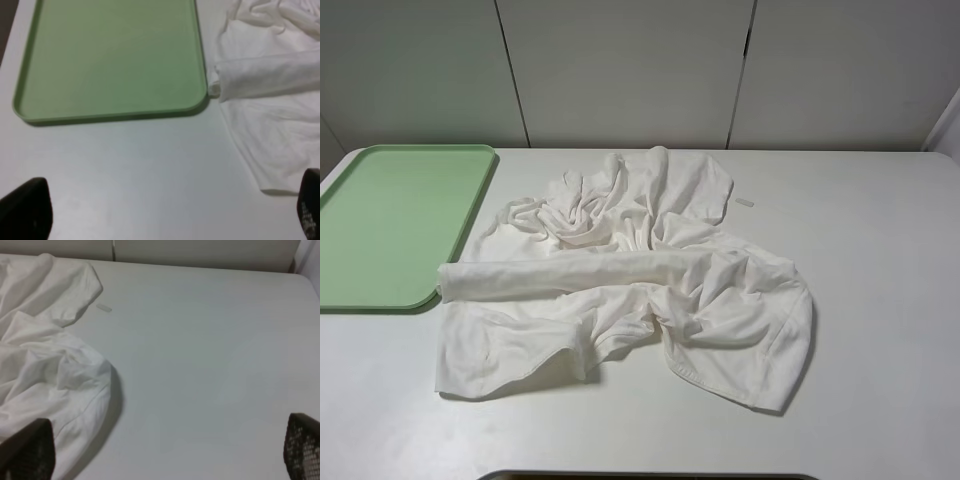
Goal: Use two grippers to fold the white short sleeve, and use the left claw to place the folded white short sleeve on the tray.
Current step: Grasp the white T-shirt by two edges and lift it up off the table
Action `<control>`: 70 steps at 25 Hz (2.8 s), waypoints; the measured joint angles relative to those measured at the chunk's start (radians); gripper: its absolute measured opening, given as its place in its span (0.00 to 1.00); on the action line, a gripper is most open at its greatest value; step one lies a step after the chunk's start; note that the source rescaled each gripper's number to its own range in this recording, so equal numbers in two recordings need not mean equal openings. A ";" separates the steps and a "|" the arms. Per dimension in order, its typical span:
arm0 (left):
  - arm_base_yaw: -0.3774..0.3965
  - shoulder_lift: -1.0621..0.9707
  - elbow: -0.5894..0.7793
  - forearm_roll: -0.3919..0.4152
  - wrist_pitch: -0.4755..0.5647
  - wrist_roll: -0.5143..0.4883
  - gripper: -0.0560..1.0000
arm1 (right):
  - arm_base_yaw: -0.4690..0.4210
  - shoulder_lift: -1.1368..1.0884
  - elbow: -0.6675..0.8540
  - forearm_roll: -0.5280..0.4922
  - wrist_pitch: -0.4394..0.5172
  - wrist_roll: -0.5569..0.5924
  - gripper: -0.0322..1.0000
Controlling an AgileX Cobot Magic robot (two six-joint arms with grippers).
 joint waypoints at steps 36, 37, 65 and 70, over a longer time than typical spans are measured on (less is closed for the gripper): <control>-0.191 0.261 -0.136 0.011 -0.002 0.176 0.97 | 0.285 0.459 -0.085 0.147 -0.051 -0.348 1.00; -0.192 0.303 -0.151 0.007 -0.002 0.188 0.97 | 0.291 0.489 -0.094 0.147 -0.060 -0.368 1.00; -0.196 1.064 -0.346 -0.305 -0.055 0.497 0.96 | 0.418 1.519 -0.325 -0.035 -0.379 -0.550 1.00; -0.196 1.064 -0.346 -0.277 -0.031 0.496 0.96 | 0.418 1.609 -0.332 -0.039 -0.416 -0.575 1.00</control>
